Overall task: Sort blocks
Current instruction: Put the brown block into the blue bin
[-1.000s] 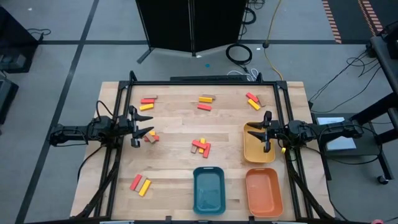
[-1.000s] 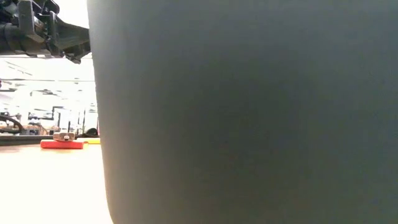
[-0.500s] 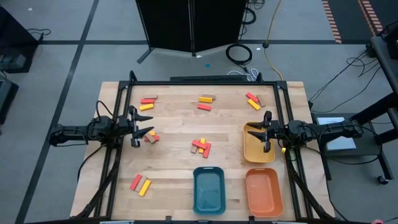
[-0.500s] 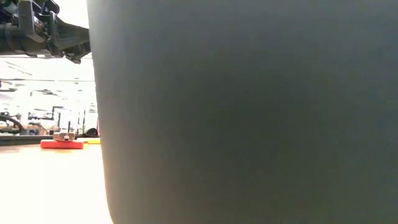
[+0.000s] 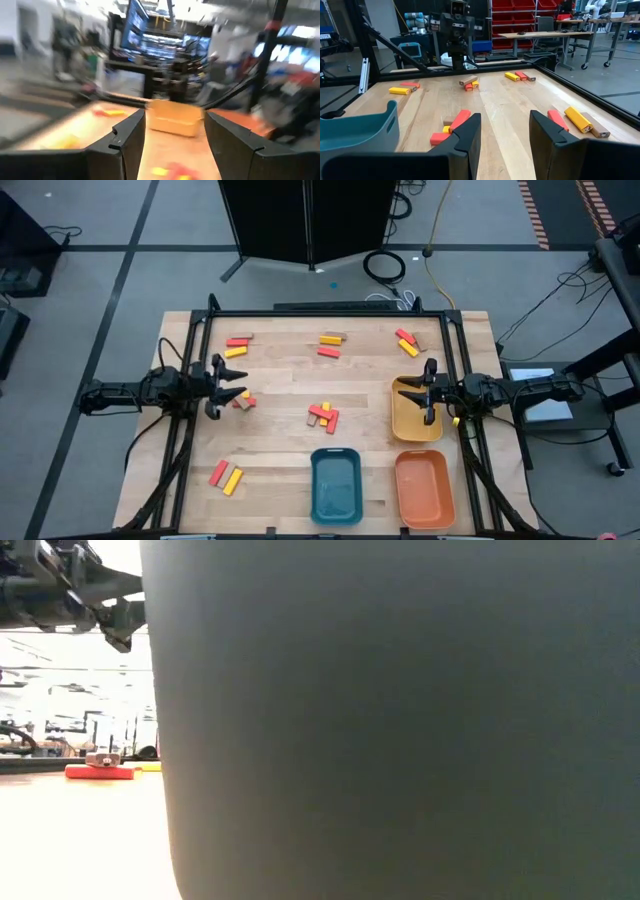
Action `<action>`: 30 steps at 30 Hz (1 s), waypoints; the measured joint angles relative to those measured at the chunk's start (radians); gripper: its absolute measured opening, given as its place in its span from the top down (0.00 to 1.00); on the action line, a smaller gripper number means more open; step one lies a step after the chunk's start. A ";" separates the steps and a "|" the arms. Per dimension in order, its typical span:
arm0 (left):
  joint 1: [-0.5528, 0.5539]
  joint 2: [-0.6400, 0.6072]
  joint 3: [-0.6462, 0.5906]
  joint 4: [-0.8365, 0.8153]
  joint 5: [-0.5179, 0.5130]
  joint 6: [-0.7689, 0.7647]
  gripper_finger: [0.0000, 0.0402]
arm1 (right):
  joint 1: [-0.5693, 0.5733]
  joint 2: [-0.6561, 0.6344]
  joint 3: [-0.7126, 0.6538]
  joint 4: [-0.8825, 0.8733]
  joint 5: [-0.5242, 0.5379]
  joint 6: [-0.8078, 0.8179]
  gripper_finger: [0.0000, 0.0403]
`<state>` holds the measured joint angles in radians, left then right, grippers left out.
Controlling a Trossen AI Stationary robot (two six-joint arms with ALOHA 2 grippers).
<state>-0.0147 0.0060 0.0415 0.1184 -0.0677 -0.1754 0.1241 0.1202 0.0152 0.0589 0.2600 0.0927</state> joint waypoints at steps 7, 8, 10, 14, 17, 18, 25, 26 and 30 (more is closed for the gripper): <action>0.000 -0.001 0.000 0.032 0.025 -0.227 0.50 | -0.001 0.000 -0.001 0.101 0.032 0.110 0.77; 0.000 0.000 0.000 0.031 0.035 -0.234 0.50 | -0.001 0.000 -0.001 0.108 0.068 0.106 0.77; 0.000 0.000 0.000 0.029 0.039 -0.238 0.50 | -0.002 0.000 -0.001 0.114 0.130 0.135 0.77; 0.000 0.000 0.000 0.047 0.051 -0.252 0.50 | -0.002 0.002 -0.001 0.117 0.135 0.146 0.77; 0.000 0.000 0.000 0.090 0.044 -0.263 0.50 | -0.002 0.003 -0.001 0.118 0.133 0.154 0.77; 0.000 0.000 0.000 0.104 0.043 -0.259 0.50 | -0.002 0.003 -0.001 0.118 0.132 0.152 0.77; 0.001 0.012 0.000 0.091 0.027 -0.235 0.50 | -0.003 0.014 -0.001 0.208 0.147 0.005 0.77; 0.002 0.023 0.000 0.071 0.027 -0.229 0.50 | -0.003 0.022 -0.001 0.240 0.156 -0.028 0.77; 0.003 0.104 0.042 0.010 0.024 -0.170 0.50 | -0.014 0.074 0.017 0.367 0.168 -0.135 0.77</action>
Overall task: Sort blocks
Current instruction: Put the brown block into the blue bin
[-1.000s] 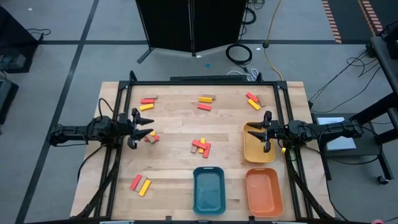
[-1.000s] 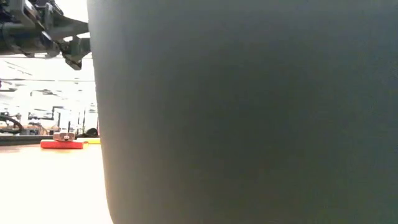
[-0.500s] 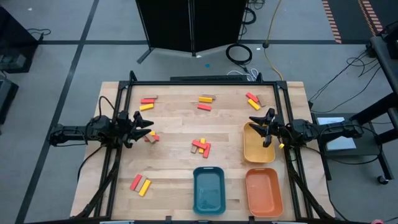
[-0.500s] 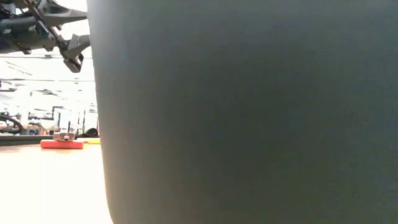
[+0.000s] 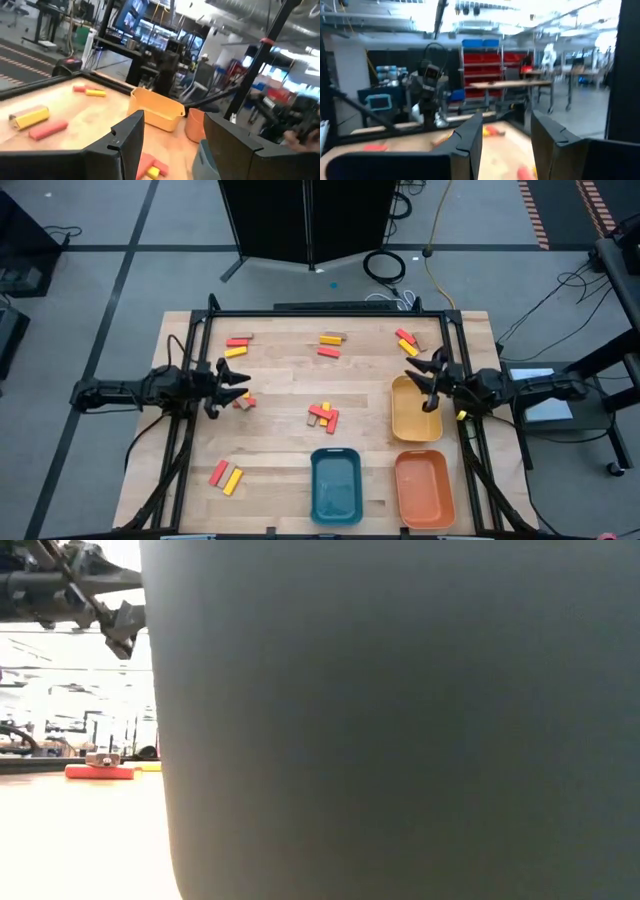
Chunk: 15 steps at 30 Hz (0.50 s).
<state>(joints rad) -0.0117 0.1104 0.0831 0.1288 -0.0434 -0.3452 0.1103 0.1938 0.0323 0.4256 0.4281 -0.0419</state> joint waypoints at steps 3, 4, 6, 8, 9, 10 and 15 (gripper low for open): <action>0.000 0.083 0.078 -0.016 -0.006 0.063 0.50 | -0.017 0.065 0.060 0.016 0.039 -0.020 0.77; 0.000 0.115 0.113 -0.026 -0.007 0.078 0.50 | -0.024 0.095 0.090 0.007 0.046 -0.021 0.77; 0.000 0.185 0.191 -0.075 -0.007 0.102 0.50 | -0.037 0.164 0.156 -0.027 0.045 -0.023 0.77; 0.000 0.263 0.273 -0.150 -0.009 0.122 0.50 | -0.045 0.248 0.234 -0.080 0.043 -0.023 0.77; -0.001 0.303 0.314 -0.187 -0.009 0.124 0.50 | -0.046 0.294 0.272 -0.108 0.042 -0.023 0.77; -0.001 0.345 0.352 -0.222 -0.009 0.124 0.50 | -0.046 0.342 0.312 -0.130 0.041 -0.024 0.77; -0.023 0.538 0.511 -0.350 -0.010 0.113 0.50 | -0.046 0.583 0.476 -0.205 -0.015 -0.034 0.77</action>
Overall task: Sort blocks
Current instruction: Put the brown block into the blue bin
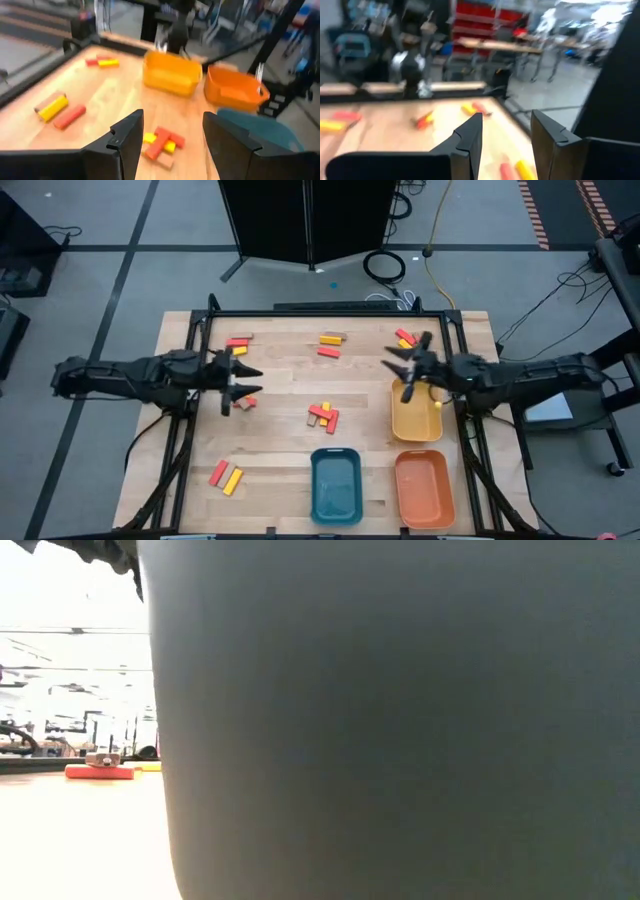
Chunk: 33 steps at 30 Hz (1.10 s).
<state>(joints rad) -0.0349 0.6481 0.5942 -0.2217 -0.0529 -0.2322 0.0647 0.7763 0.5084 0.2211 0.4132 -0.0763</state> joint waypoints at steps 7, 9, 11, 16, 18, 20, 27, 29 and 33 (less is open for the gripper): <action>-0.106 0.219 0.156 -0.105 -0.002 -0.051 0.50 | 0.016 0.264 0.159 -0.103 -0.135 0.002 0.77; -0.134 0.264 0.180 -0.102 -0.014 -0.075 0.50 | 0.024 0.319 0.193 -0.145 -0.135 0.002 0.77; -0.159 0.302 0.197 -0.100 -0.043 -0.087 0.50 | 0.032 0.363 0.221 -0.160 -0.135 0.002 0.77; -0.185 0.375 0.212 -0.104 -0.090 -0.111 0.50 | 0.051 0.453 0.273 -0.174 -0.134 -0.065 0.74; -0.184 0.394 0.212 -0.106 -0.089 -0.112 0.50 | 0.055 0.479 0.294 -0.181 -0.133 -0.089 0.70; -0.184 0.409 0.212 -0.119 -0.085 -0.111 0.50 | 0.055 0.501 0.322 -0.195 -0.133 -0.090 0.64; -0.184 0.447 0.212 -0.142 -0.080 -0.128 0.50 | 0.055 0.538 0.380 -0.233 -0.132 -0.069 0.47; -0.184 0.454 0.212 -0.141 -0.080 -0.128 0.50 | 0.055 0.540 0.383 -0.223 -0.132 -0.067 0.45; -0.181 0.460 0.212 -0.150 -0.080 -0.101 0.50 | 0.055 0.541 0.383 -0.195 -0.134 -0.063 0.44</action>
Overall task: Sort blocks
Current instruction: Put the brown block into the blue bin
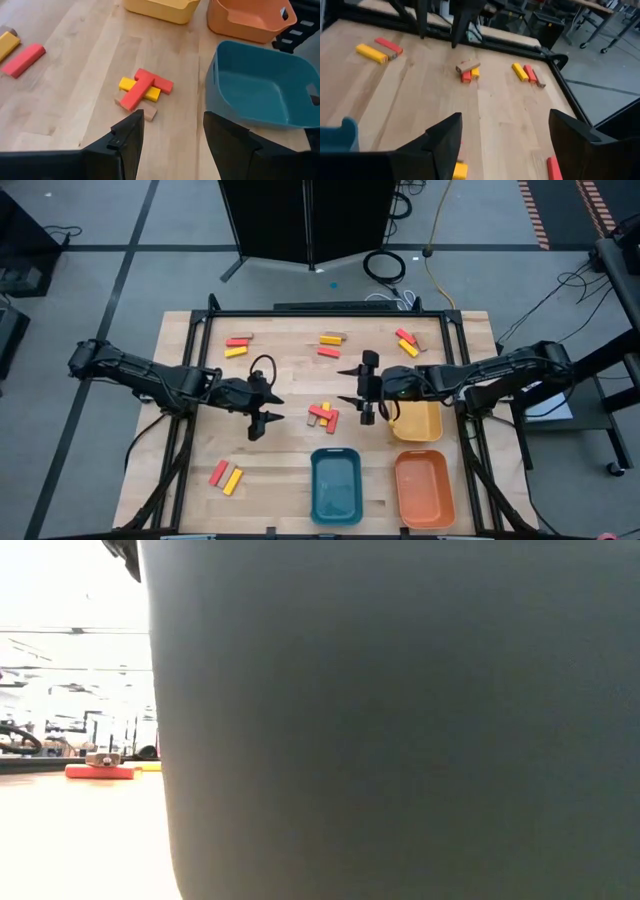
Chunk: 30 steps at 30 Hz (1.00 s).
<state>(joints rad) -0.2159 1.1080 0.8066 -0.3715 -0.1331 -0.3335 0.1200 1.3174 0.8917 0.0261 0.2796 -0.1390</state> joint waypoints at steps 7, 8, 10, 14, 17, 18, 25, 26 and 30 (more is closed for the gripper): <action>0.000 0.000 0.000 -0.005 -0.015 0.078 0.50 | -0.001 0.000 0.000 0.010 -0.095 -0.004 0.45; 0.000 0.000 0.000 -0.005 -0.015 0.077 0.50 | 0.000 0.000 0.000 0.008 -0.099 0.000 0.45; 0.000 0.000 0.000 -0.004 0.006 0.059 0.50 | 0.000 0.000 0.000 -0.004 -0.099 0.032 0.44; -0.002 0.000 0.061 -0.069 0.092 0.060 0.50 | 0.000 0.000 0.000 -0.043 -0.099 0.072 0.44; -0.009 0.002 0.128 -0.174 0.080 0.106 0.50 | 0.000 0.000 0.000 -0.051 -0.099 0.077 0.45; -0.010 0.005 0.142 -0.228 0.057 0.133 0.50 | 0.000 0.000 0.000 -0.051 -0.099 0.087 0.45; 0.040 0.057 0.152 -0.590 -0.062 0.288 0.50 | 0.000 0.007 0.000 -0.044 -0.098 0.144 0.44; 0.053 0.070 0.152 -0.620 -0.064 0.313 0.50 | 0.000 0.008 -0.001 -0.048 -0.098 0.146 0.44; 0.096 0.135 0.129 -0.696 -0.063 0.412 0.50 | -0.001 0.025 -0.001 -0.047 -0.097 0.146 0.44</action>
<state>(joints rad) -0.1202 1.2434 0.9355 -1.0677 -0.1965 0.0786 0.1194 1.3427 0.8909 -0.0210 0.1825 0.0074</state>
